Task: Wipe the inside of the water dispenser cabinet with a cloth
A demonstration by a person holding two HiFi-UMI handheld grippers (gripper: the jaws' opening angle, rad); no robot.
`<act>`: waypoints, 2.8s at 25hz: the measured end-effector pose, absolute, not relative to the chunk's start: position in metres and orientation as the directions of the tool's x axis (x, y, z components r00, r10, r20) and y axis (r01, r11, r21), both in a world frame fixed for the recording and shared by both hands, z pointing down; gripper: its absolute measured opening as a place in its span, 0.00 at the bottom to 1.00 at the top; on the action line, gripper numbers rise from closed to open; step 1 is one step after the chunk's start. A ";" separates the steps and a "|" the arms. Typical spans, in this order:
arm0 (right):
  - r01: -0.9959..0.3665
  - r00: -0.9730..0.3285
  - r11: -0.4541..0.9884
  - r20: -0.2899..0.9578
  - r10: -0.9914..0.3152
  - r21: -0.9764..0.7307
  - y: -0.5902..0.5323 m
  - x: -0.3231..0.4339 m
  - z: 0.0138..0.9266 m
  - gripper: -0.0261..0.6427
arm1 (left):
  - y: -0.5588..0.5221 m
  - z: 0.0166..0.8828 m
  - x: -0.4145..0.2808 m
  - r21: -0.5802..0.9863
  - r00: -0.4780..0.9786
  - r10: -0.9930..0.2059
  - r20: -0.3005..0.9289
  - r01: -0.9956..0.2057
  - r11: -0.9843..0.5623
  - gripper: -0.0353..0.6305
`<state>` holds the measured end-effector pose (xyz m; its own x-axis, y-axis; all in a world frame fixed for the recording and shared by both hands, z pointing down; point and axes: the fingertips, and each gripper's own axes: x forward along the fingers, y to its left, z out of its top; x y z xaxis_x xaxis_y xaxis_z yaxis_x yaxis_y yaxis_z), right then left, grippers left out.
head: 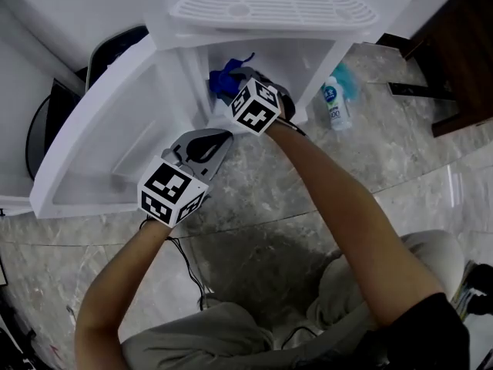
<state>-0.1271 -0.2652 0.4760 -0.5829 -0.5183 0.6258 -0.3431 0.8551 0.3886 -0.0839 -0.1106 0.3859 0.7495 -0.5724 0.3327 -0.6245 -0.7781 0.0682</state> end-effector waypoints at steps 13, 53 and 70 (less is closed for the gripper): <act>-0.496 -0.550 0.790 0.574 -0.607 0.360 -0.331 -0.146 0.484 0.28 | -0.111 0.410 -0.102 0.116 0.733 -0.574 0.367 -0.648 -0.753 0.06; -0.770 -0.637 0.622 -0.220 -0.738 0.144 -0.318 -0.138 0.252 0.26 | -0.146 0.386 -0.077 0.269 0.715 -0.634 0.293 -0.698 -0.663 0.06; -0.784 -0.621 0.597 -0.213 -0.754 0.170 -0.320 -0.139 0.255 0.26 | -0.126 0.399 -0.068 0.242 0.738 -0.591 0.324 -0.669 -0.703 0.06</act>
<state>-0.1392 -0.3195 0.2546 -0.6210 -0.7543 -0.2132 -0.7838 0.5973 0.1700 -0.0675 -0.1262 0.3994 0.7385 -0.5913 0.3241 -0.6690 -0.7028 0.2421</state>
